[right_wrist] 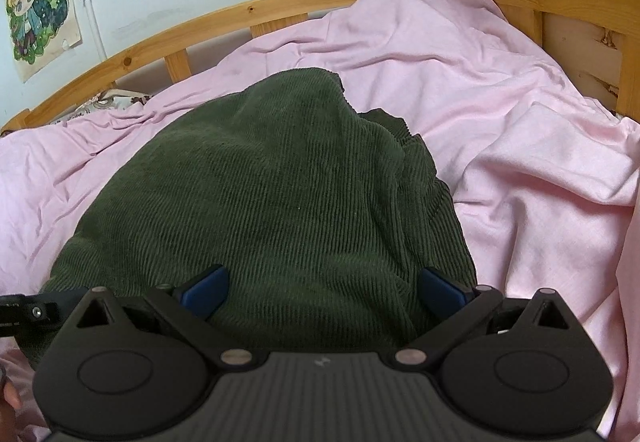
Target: Fold large clothes
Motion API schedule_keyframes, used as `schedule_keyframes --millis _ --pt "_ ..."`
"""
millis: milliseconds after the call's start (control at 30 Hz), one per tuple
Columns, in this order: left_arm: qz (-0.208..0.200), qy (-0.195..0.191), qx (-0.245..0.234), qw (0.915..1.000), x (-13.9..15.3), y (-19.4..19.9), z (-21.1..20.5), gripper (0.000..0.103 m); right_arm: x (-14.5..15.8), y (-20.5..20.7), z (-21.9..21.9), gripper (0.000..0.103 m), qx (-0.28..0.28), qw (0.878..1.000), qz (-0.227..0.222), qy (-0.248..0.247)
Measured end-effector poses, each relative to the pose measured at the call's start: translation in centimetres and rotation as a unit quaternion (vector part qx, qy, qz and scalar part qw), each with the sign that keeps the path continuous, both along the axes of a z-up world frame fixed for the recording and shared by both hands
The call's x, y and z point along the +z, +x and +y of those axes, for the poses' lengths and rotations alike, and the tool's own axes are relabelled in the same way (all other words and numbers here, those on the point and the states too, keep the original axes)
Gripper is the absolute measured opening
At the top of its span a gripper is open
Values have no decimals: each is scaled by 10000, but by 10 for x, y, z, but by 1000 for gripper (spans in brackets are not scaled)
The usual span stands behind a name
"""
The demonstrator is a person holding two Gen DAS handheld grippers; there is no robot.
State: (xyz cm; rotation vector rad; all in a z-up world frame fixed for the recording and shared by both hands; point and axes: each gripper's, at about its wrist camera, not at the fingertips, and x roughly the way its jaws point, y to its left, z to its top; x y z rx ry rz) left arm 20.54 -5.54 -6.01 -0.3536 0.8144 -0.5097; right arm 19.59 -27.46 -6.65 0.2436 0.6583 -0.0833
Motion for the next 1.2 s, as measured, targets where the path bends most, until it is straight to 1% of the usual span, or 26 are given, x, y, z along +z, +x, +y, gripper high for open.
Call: schedule_keyframes --millis 133,200,267,333,400,467,567,667,733,800,867,900,967,1000,1033,1067,1133,1200 --pt "-6 120 -44 9999 -1 1 -5 102 1 1 1 103 -10 10000 21 -38" --pt "26 93 -42 9999 -3 2 -4 102 7 0 1 103 3 10000 -10 -62" --pt "71 7 -61 10000 -3 3 -2 102 16 -7 2 103 -24 9993 -339 -160" --pt "117 -103 -94 9998 -2 5 1 103 26 -15 1 103 -1 9964 -823 -228" --pt "63 -193 -178 9996 2 5 3 102 32 -17 -5 103 105 9915 -1264 -289" --pt "-106 -233 -313 9992 8 5 3 102 32 -8 -17 103 100 9900 -1379 -284" --pt "-222 -229 -506 9982 18 7 2 102 24 12 -46 103 -59 9917 -1264 216" --pt "-90 -237 -684 9973 31 20 1 102 13 36 -73 103 104 9928 -997 653" --pt "-33 -49 -843 9964 42 33 -1 102 3 49 -86 103 244 9912 -774 1042" --pt "-76 198 -1036 9944 50 45 -2 102 -5 54 -91 103 188 9886 -610 1362" --pt "-56 316 -1160 9927 48 57 -1 102 -8 55 -90 103 242 9886 -517 1390" --pt "4 282 -1166 9928 42 60 1 102 -10 55 -90 103 281 9882 -474 1429" --pt "237 97 -1100 9936 23 66 4 102 -18 55 -91 103 339 9844 -345 1691" --pt "331 -138 -1090 9934 14 68 6 103 -21 56 -93 103 352 9818 -316 1841" --pt "417 -454 -1056 9925 5 69 10 103 -23 56 -95 103 369 9796 -319 1949" --pt "592 -689 -1031 9905 -3 71 10 103 -24 56 -96 103 395 9772 -325 2061" --pt "876 -871 -1168 9854 -9 76 4 102 -27 57 -98 103 409 9735 -342 2223" --pt "1037 -870 -1385 9811 -12 81 -3 103 -27 55 -98 103 434 9733 -371 2221"
